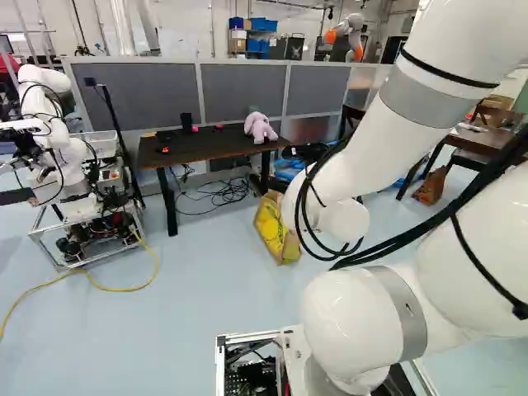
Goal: Pick up the bag on the ground and place it on the table
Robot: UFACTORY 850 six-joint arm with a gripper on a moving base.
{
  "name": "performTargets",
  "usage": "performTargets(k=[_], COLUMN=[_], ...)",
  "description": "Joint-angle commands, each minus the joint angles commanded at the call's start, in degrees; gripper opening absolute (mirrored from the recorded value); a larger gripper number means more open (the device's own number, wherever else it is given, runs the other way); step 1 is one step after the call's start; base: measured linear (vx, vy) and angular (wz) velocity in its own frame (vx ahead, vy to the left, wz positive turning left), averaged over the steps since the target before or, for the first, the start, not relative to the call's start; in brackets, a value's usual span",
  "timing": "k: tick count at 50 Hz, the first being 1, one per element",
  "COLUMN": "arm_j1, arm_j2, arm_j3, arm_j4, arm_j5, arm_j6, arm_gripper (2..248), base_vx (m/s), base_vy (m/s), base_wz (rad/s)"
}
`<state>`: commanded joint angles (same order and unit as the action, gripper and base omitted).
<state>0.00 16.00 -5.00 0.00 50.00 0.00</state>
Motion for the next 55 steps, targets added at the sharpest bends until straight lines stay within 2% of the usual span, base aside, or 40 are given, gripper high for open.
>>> performTargets(k=[55], arm_j1=[0.00], arm_j2=[0.00], arm_j3=[0.00], arm_j4=[0.00], arm_j5=[0.00], arm_j6=[0.00], arm_gripper=[247], base_vx=[0.215], base_vy=[-0.047], base_wz=[-0.009])
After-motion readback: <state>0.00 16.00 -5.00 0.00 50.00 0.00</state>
